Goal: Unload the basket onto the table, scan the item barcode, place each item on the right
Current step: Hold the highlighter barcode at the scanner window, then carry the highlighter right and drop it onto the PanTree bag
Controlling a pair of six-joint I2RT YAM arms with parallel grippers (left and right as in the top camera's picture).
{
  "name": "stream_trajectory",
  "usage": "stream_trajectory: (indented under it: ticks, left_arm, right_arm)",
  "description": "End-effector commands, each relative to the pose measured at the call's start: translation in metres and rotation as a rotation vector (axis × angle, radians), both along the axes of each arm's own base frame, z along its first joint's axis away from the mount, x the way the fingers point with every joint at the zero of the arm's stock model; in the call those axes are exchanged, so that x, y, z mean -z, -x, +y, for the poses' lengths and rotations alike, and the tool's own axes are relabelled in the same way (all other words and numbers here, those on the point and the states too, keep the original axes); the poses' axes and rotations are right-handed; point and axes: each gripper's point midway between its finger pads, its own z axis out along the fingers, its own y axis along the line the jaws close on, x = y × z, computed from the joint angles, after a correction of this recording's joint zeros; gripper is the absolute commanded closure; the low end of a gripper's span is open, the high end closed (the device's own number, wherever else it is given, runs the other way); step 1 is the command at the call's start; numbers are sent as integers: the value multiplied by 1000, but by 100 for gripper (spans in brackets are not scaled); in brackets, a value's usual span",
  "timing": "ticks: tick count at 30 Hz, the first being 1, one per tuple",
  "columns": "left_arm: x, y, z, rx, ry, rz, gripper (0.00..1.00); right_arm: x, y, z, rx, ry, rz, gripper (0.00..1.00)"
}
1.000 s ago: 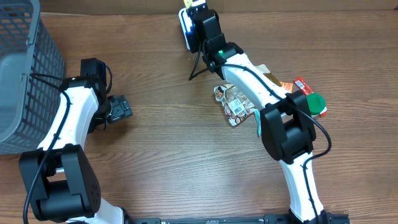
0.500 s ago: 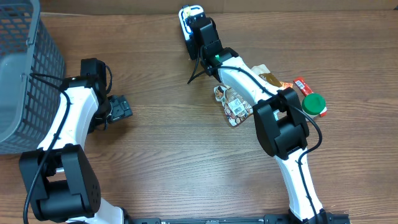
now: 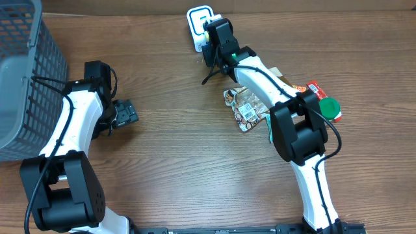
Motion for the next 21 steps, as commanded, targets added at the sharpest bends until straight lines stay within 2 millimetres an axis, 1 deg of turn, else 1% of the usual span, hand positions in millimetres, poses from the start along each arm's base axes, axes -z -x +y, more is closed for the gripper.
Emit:
stream_trajectory:
  ticks: [1,3,5,7,9,11,13,15,18,19,21]
  left_arm:
    - [2,2,1,12,-9,11,0]
    - [2,2,1,12,-9,11,0]
    - [2,2,1,12,-9,11,0]
    - [2,2,1,12,-9,11,0]
    - [2,2,1,12,-9,11,0]
    - [2,2,1,12,-9,11,0]
    - [2,2,1,12,-9,11,0]
    - [2,2,1,12,-9,11,0]
    - [2,2,1,12,-9,11,0]
    - [2,2,1,12,-9,11,0]
    - [2,2,1,12,-9,11,0]
  right_arm:
    - [-118,16,-6,3,-74,-104,96]
    - [-143,33,-15,6,-67,-88,96]
    - [-161,52,-28,33,-76,-48,96]
    - [-171,74,-44,65,-70,11,96]
    - [-173,100,-64,90,-36,95,96]
    - [-167,121,-81,105,7,180,96]
    - [-152,144,-99,125,62,292,96]
    - [-137,163,-116,146,110,396,96]
    - [-115,184,-135,192,151,517,91]
    - [-109,188,-140,205,158,544,88]
    - [-98,193,-146,215,169,579,73]
